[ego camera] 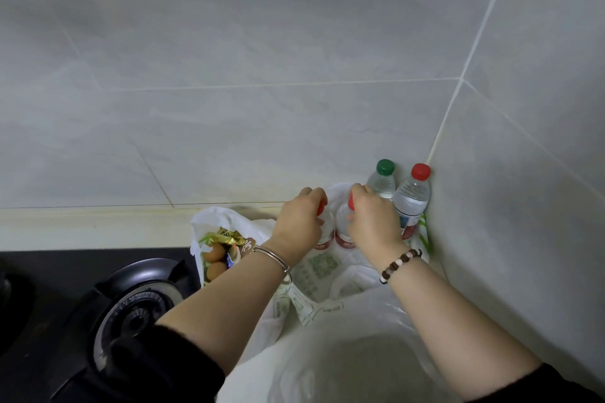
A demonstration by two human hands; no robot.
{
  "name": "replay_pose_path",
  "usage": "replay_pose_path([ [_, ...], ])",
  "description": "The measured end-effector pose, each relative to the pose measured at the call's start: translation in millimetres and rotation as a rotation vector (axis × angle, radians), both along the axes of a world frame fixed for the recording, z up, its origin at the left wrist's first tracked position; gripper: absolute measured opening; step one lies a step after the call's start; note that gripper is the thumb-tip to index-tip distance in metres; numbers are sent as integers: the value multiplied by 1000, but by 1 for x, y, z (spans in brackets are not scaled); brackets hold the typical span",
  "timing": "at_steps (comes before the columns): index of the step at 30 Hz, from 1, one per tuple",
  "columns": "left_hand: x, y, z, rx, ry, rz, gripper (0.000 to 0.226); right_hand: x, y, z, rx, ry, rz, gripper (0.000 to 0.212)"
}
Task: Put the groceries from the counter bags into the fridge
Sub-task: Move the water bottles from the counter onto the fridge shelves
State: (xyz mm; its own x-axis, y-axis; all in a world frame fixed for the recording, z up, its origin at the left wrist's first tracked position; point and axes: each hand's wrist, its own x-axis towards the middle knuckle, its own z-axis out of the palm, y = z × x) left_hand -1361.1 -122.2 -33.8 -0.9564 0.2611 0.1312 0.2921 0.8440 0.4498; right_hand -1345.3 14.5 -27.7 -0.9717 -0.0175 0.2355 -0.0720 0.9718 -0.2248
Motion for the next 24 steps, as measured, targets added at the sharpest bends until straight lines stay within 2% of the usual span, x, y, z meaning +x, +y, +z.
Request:
replay_pose_path([
  [5, 32, -6, 31, 60, 76, -5, 27, 28, -3, 21, 18, 117, -56, 18],
  [10, 76, -25, 68, 80, 201, -8, 28, 60, -23, 52, -21, 230, -16, 21],
  [14, 118, -58, 96, 84, 275, 58, 29, 93, -53, 78, -58, 294, 62, 21],
  [24, 267, -171, 139, 16, 406, 330, 30, 216, -168, 119, -139, 306, 373, 27],
])
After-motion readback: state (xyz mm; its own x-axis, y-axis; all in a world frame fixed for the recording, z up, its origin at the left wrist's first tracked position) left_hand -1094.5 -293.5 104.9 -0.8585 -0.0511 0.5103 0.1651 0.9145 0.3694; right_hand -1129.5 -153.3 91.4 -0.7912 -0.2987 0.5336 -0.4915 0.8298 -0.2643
